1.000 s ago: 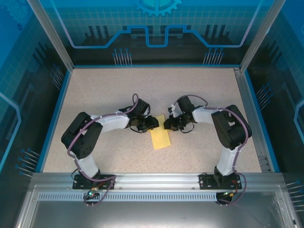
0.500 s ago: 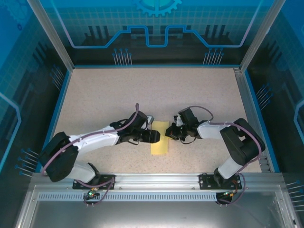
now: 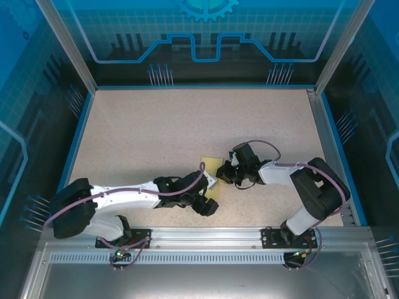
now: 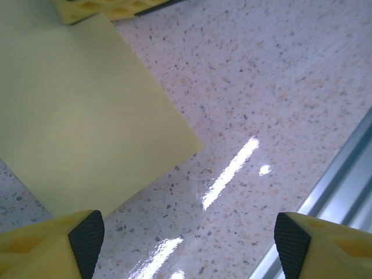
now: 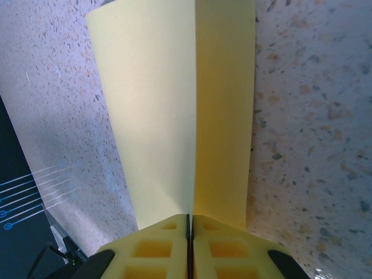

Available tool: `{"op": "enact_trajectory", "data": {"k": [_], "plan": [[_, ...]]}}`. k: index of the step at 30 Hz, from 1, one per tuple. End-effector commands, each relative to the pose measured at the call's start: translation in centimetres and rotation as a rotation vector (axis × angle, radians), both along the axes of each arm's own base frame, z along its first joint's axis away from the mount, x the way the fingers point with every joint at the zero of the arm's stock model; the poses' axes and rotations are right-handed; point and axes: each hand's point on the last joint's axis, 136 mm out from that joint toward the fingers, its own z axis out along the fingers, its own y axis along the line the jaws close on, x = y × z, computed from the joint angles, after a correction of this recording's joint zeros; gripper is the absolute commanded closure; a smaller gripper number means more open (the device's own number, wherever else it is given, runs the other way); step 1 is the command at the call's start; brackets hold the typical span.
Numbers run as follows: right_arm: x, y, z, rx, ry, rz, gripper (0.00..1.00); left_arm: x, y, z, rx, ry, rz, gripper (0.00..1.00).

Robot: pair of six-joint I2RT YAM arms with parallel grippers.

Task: Fold a paper plane with a square sheet of paper (pick it up from the middle)
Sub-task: Third fold the triangle at the center of the table.

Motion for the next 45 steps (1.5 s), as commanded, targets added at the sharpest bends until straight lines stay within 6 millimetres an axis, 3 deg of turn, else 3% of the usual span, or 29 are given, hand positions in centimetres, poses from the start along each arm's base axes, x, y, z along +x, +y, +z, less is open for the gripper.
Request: {"op": "enact_trajectory", "data": {"k": [1,6,25,28,36,45], "plan": [[0.0,0.3,0.4,-0.005,-0.016,0.003,0.91,0.8,-0.5,-0.1,0.086,-0.095,-0.020,0.18],[-0.1,0.3,0.8,0.003,-0.020,0.008,0.90,1.2,-1.7,-1.0,0.167,-0.134,-0.022,0.18],[-0.5,0.0,0.4,-0.010,-0.018,0.018,0.88,2.3,-1.5,-3.1,0.265,-0.165,0.026,0.20],[-0.7,-0.1,0.2,-0.020,-0.013,0.022,0.88,2.8,-1.2,-2.7,0.271,-0.190,0.052,0.28],[-1.1,-1.0,-0.7,-0.083,-0.002,0.035,0.87,3.6,-0.8,-1.1,0.260,-0.254,0.074,0.63],[-1.2,-1.2,-1.0,-0.106,0.000,0.056,0.86,3.9,-0.7,-0.8,0.282,-0.264,0.058,0.83]]}}
